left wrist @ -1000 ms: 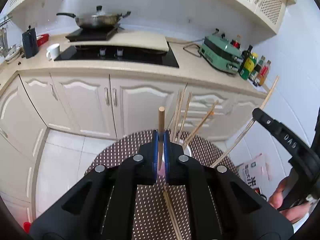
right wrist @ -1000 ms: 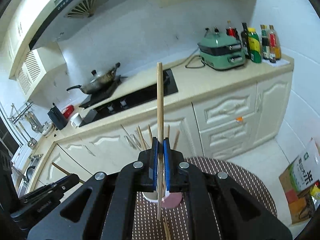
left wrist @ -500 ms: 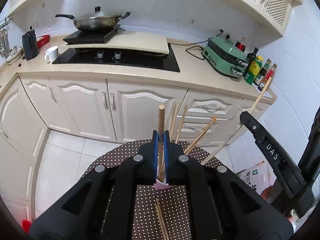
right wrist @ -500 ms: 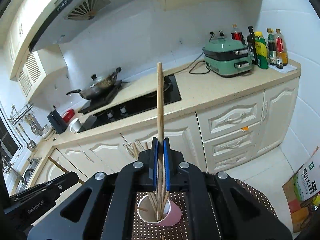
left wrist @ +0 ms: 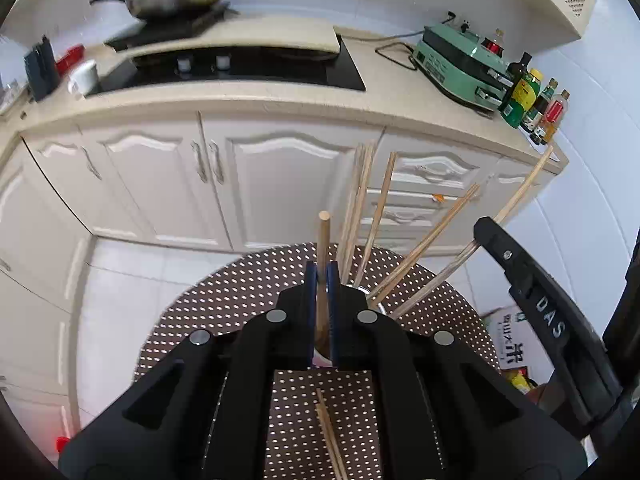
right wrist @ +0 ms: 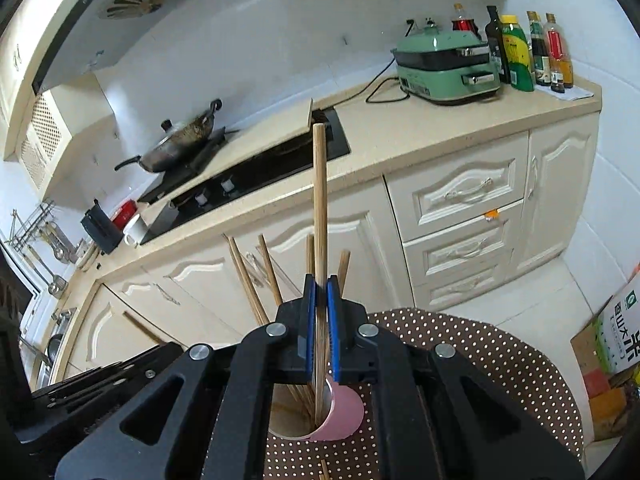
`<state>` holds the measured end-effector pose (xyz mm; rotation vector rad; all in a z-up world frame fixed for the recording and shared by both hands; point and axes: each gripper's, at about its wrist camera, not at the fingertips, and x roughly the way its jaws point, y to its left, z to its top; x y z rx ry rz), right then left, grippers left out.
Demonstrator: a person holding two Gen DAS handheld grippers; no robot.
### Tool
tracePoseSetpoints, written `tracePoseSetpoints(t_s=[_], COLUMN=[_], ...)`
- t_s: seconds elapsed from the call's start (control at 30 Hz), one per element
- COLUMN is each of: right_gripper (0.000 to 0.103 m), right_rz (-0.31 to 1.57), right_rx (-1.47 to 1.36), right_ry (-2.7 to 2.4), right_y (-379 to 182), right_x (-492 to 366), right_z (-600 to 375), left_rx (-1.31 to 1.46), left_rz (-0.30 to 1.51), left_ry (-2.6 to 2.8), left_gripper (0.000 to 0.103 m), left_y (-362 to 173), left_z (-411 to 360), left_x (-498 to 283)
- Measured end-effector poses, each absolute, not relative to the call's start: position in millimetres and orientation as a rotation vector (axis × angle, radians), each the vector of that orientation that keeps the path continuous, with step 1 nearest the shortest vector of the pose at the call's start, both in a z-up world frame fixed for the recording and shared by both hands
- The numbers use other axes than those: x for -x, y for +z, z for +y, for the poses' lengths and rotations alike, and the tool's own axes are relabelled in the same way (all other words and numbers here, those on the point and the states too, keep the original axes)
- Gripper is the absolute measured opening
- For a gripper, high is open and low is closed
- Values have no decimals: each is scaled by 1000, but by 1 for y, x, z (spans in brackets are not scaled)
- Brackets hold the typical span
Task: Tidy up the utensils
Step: 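Open both grippers to release the chopsticks into the cup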
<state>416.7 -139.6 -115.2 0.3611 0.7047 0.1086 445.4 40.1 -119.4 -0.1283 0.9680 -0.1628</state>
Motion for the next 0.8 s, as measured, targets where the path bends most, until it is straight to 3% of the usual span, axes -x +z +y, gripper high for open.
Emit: tracePoseSetpoints(t_s=[0.4, 0.43, 0.47, 0.5, 0.53, 0.57, 0.63, 0.8], right_gripper=[8, 9, 10, 13, 18, 22, 42, 56], right_rz=[831, 851, 872, 881, 891, 895, 893, 896], right_rx=[-368, -364, -365, -371, -379, -381, -387, -376], right_ry=[130, 138, 146, 156, 159, 152, 134, 136], right_y=[-145, -146, -147, -148, -148, -149, -148, -143], right_x=[-431, -432, -434, -434, -433, -432, -429, -422], right_z=[-134, -132, -132, -132, -133, -135, -139, -144], left_rx=[133, 124, 109, 96, 88, 84, 84, 77], left_rz=[979, 994, 1018, 1041, 1043, 1023, 994, 1004], left_ry=[-224, -229, -229, -228, -218, -201, -194, -173], left_gripper=[8, 10, 22, 47, 54, 57, 57, 57], left_y=[-143, -145, -148, -151, -151, -150, -148, -149], left_z=[36, 35, 33, 31, 31, 32, 35, 39], left_x=[-471, -472, -473, -473, -472, -470, -466, -461])
